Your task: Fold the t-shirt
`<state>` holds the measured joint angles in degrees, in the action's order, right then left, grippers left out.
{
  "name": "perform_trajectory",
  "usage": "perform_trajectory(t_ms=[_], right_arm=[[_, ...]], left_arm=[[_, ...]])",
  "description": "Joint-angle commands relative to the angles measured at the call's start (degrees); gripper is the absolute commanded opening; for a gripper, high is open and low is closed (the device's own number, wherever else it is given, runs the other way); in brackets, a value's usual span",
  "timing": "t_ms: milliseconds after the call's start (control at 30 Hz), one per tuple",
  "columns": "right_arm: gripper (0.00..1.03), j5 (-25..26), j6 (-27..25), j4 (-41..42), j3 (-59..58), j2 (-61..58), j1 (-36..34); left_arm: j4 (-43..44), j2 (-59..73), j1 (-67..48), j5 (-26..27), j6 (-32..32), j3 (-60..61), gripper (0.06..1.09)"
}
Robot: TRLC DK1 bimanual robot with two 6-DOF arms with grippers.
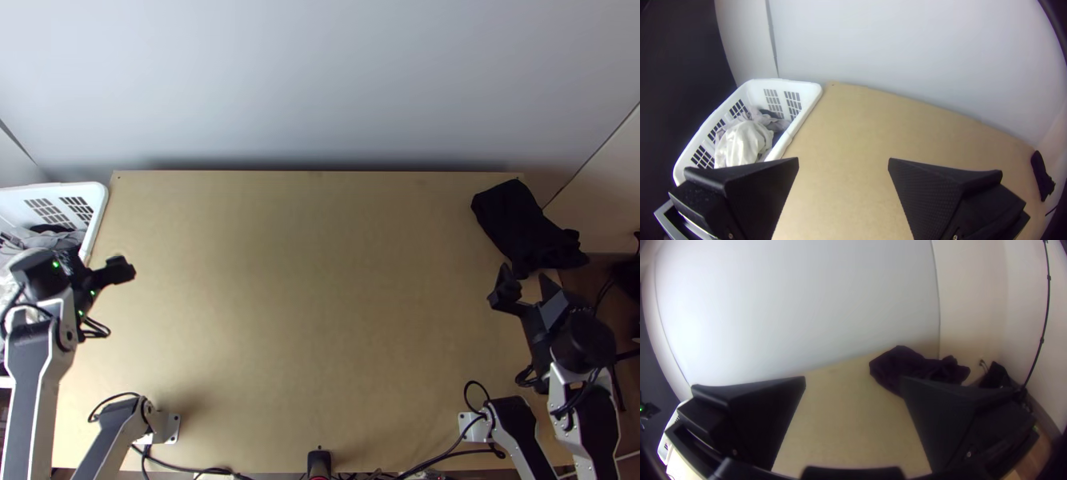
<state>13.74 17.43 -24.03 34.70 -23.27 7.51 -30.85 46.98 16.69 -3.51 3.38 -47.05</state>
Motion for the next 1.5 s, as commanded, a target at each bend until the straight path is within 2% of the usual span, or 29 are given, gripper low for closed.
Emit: perform_trajectory(t_ms=[0, 200, 300, 433, 600, 733, 933, 1233, 1267, 1367, 1433, 1467], right_arm=[[0.98, 1.03, 2.43, -4.62, 7.05, -6.09, -0.92], [0.98, 0.94, 2.52, -14.46, 10.21, -9.6, 1.11], [0.99, 0.94, 2.43, -15.78, 11.27, -9.6, 4.01], [0.99, 1.2, 1.03, -15.96, 13.64, -11.45, 4.09], [0.98, 2.17, -0.03, -17.01, 15.93, -14.35, 4.01], [0.98, 2.61, -0.03, -17.63, 17.86, -15.49, 4.88], [0.98, 2.96, -0.47, -18.07, 18.83, -17.6, 6.2], [0.98, 3.31, -0.2, -18.16, 21.29, -22.44, 6.29], [0.98, 3.31, -0.2, -18.07, 21.73, -23.05, 6.29], [0.98, 3.75, -0.2, -17.72, 22.43, -24.19, 6.29], [0.98, 3.75, -0.2, -17.36, 22.61, -24.72, 6.29], [0.98, 3.84, -0.2, -17.1, 22.61, -24.99, 6.29]], left_arm=[[-2.28, 8.83, 8.01, -0.01, 2.16, -7.97, 1.03], [1.14, 13.66, 14.69, 1.49, 3.21, -9.47, 1.03], [-0.44, 19.11, 19.35, 1.49, 3.04, -12.19, 1.03], [0.53, 26.76, 28.49, 2.89, 2.42, -14.48, 1.03], [0.62, 37.57, 34.9, 3.42, -2.5, -18.7, 1.03], [5.1, 43.55, 38.24, 1.93, -4.87, -19.05, 1.03], [10.81, 52.51, 40.09, -3.87, -7.68, -20.98, 1.03], [10.9, 59.72, 41.76, -4.49, -6.72, -23.53, 1.03], [10.9, 60.42, 41.76, -4.49, -6.63, -23.53, 1.02], [10.55, 61.21, 41.85, -4.49, -5.49, -23.53, 0.88], [10.46, 61.21, 41.76, -4.49, -4.96, -23.44, 0.76], [10.9, 61.3, 41.76, -4.49, -4.96, -23.35, 0.64]])
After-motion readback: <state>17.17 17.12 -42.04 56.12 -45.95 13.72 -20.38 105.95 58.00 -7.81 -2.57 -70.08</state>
